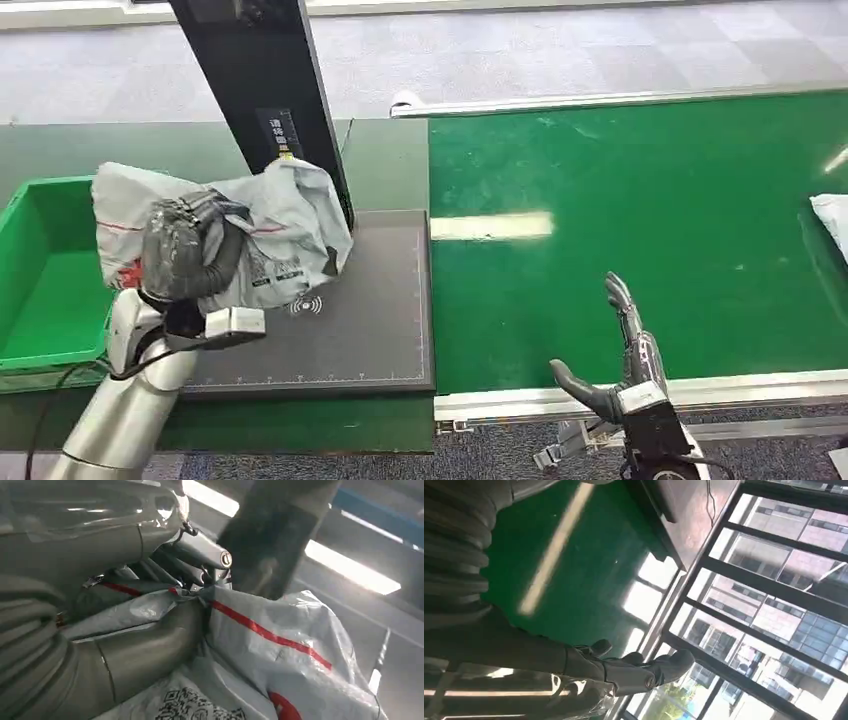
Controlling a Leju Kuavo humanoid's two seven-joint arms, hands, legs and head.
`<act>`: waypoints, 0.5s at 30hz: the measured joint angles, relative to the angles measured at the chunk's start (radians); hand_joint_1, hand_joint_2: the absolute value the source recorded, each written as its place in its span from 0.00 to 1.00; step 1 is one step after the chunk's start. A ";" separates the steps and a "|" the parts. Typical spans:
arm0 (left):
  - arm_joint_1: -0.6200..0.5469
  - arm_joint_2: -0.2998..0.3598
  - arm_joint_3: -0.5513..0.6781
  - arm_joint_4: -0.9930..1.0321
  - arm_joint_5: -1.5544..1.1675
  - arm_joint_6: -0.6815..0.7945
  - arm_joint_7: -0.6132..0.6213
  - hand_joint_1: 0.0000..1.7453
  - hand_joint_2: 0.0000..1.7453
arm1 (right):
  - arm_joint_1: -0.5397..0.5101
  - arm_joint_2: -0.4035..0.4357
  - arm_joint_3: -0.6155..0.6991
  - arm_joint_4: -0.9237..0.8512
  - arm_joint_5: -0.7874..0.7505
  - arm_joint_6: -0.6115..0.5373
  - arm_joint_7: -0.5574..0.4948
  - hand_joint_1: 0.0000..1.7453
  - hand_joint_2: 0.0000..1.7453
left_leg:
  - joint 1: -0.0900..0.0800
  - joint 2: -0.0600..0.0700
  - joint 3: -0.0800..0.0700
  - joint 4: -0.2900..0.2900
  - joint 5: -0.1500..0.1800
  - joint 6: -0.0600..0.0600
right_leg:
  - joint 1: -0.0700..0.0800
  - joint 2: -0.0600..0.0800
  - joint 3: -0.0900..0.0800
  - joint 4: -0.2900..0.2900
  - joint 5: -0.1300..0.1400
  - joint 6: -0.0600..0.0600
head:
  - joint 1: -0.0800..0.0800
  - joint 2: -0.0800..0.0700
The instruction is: Moved the parcel from conveyor to table for the left to box.
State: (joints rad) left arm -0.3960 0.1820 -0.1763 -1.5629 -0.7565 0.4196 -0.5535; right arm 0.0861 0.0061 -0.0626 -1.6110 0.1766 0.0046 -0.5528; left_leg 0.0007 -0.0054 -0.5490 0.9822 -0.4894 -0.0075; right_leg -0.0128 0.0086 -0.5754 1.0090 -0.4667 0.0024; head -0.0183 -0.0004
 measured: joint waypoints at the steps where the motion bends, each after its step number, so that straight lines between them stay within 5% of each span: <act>1: -0.005 0.001 0.007 -0.002 -0.003 0.001 0.000 1.00 1.00 | 0.001 0.000 0.000 0.000 0.000 0.000 -0.001 0.00 1.00 | 0.000 0.000 0.000 0.000 0.000 0.000 | 0.000 0.000 0.000 0.000 0.000 0.000 | 0.000 0.000; 7: -0.127 0.036 0.065 0.086 -0.119 0.017 0.153 1.00 1.00 | 0.007 0.008 -0.011 0.000 -0.002 -0.001 -0.001 0.00 1.00 | 0.000 0.000 -0.001 0.000 0.000 0.000 | 0.000 0.000 -0.001 0.000 0.000 0.000 | 0.000 0.000; 15: -0.451 0.173 0.173 0.678 -0.472 0.126 0.347 1.00 1.00 | 0.010 0.023 -0.018 -0.016 0.001 -0.001 0.015 0.00 1.00 | 0.002 0.005 0.000 0.000 0.001 -0.002 | 0.003 0.005 -0.001 0.001 0.001 -0.001 | 0.001 0.000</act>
State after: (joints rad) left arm -0.8468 0.3548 -0.0031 -0.8851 -1.2281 0.5455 -0.2070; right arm 0.0957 0.0290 -0.0808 -1.6273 0.1778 0.0034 -0.5382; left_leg 0.0031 -0.0007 -0.5486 0.9823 -0.4881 -0.0090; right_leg -0.0100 0.0133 -0.5765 1.0102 -0.4660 0.0013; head -0.0175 -0.0004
